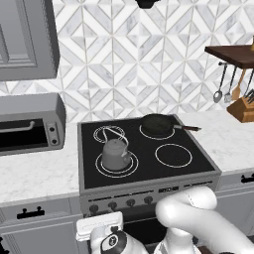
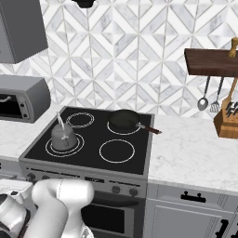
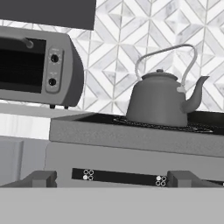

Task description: Pick the kettle from the counter and place it on a stove burner. Then turn the burner on.

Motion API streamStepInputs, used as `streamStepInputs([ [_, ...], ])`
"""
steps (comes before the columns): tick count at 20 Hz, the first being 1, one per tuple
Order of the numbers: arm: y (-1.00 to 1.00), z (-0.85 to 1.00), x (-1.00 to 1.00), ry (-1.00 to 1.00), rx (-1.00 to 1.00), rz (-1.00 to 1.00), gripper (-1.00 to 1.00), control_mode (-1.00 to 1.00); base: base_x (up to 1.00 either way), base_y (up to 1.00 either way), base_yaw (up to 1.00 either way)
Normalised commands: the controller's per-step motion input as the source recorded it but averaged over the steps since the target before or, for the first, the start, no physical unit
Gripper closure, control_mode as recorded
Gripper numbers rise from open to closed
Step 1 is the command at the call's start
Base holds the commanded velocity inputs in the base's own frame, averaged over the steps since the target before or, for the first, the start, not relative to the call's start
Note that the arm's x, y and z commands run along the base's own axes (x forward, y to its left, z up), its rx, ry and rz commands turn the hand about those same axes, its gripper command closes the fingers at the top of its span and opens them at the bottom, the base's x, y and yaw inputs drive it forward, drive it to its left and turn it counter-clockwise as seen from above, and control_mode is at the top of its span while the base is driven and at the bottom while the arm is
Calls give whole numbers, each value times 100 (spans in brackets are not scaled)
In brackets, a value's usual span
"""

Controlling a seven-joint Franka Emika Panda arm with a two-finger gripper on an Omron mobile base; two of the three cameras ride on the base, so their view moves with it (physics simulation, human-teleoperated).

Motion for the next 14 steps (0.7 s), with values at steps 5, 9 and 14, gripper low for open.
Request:
streamStepInputs([
  [5,1,-22,11,0,0,0,-100,-100,0,0,0],
  [9,6,-27,9,0,0,0,-100,-100,0,0,0],
  [14,15,-17,11,0,0,0,-100,-100,0,0,0],
])
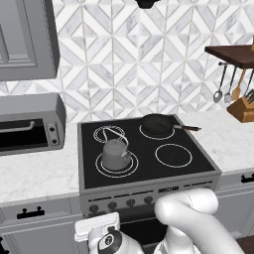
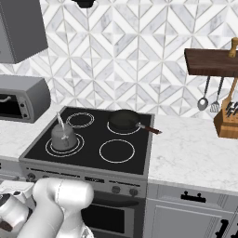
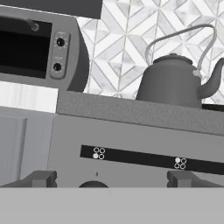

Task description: Pick the kettle from the counter and place it on a stove burner. Then turn the burner on.

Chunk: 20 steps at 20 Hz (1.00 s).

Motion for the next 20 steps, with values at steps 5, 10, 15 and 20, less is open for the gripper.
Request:
streamStepInputs([
  [5,17,-14,14,0,0,0,-100,-100,0,0,0],
  [10,6,-15,14,0,0,0,-100,-100,0,0,0],
  [15,0,-17,15,0,0,0,-100,-100,0,0,0],
  [20,5,-17,21,0,0,0,-100,-100,0,0,0],
])
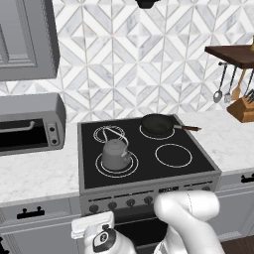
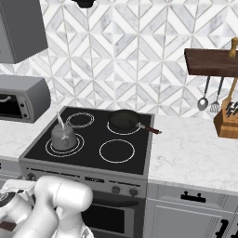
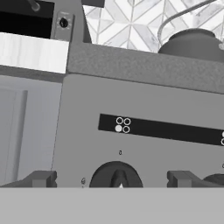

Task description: Pick the kettle from the counter and place it on a stove burner. Then turn the burner on.

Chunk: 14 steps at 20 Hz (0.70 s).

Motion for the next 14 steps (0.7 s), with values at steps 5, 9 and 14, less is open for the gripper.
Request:
streamStepInputs([
  [5,11,-22,19,0,0,0,-100,-100,0,0,0],
  [9,19,-23,14,0,0,0,-100,-100,0,0,0],
  [14,26,-18,13,0,0,0,-100,-100,0,0,0],
])
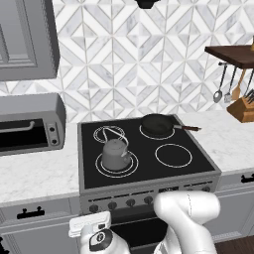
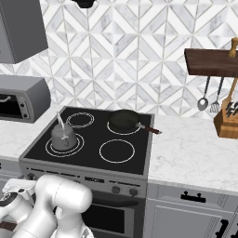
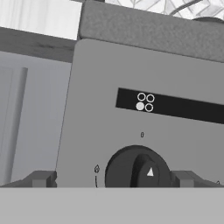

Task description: Pick the kettle from the counter and place it on a stove burner. Then turn the burner on.

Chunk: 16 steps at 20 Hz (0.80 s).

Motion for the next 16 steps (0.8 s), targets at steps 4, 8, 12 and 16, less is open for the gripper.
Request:
streamStepInputs([
  [4,29,-7,9,0,0,0,-100,-100,0,0,0],
  [8,41,0,0,0,0,0,-100,-100,0,0,0],
  [12,47,4,0,0,0,0,-100,-100,0,0,0],
  [16,52,8,0,0,-2,0,-100,-100,0,0,0],
])
